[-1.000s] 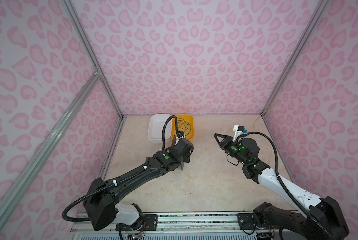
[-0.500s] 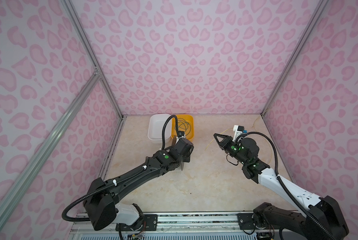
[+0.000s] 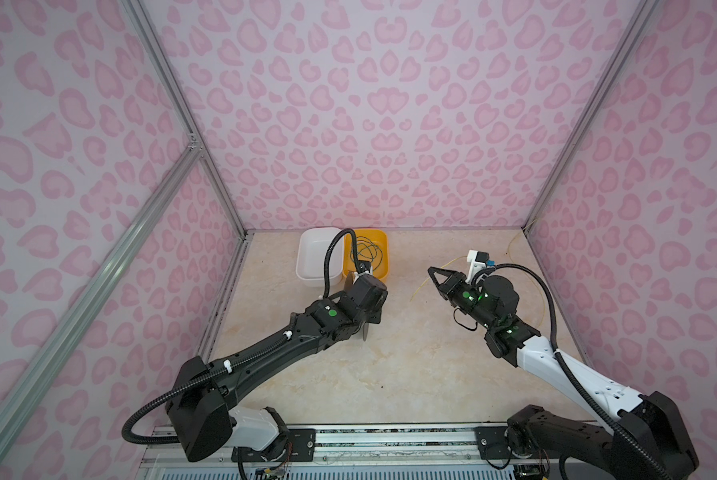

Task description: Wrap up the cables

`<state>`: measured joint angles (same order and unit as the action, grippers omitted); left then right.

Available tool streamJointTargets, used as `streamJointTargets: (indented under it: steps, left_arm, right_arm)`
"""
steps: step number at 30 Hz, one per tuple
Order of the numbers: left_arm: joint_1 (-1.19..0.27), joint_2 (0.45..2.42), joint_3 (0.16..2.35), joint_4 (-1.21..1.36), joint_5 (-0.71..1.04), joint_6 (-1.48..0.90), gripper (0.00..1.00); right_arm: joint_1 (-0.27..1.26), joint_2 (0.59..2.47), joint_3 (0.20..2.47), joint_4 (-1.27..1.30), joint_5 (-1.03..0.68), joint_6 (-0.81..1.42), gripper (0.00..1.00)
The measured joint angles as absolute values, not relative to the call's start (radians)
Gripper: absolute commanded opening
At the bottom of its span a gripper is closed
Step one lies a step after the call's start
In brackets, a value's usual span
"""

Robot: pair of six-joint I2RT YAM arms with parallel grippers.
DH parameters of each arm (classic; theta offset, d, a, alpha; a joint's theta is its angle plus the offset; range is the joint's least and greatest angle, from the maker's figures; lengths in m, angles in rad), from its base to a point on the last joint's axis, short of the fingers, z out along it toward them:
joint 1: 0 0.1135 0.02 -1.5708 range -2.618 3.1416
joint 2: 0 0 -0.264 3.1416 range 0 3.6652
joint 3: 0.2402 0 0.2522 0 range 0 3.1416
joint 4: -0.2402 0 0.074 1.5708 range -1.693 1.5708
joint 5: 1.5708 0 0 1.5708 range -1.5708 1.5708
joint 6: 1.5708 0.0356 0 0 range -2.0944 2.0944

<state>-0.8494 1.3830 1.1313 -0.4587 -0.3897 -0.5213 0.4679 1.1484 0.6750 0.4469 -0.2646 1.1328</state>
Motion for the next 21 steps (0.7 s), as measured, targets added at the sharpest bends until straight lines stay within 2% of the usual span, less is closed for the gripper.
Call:
streamJointTargets:
  steps: [10,15,21]
  left_arm:
    - [-0.846,1.202,1.161,-0.468,-0.398,-0.417,0.73]
    - [-0.799,1.106,1.098,-0.451,-0.426,-0.378,0.76]
    - [-0.664,0.974,0.961,-0.432,-0.315,-0.373,0.78]
  right_arm:
    - [0.498,1.188,0.717,0.443,-0.283,1.126,0.00]
    - [0.579,1.254,0.820,0.436,-0.287,1.086,0.00]
    - [0.681,1.401,0.966,0.438,-0.284,1.036,0.00]
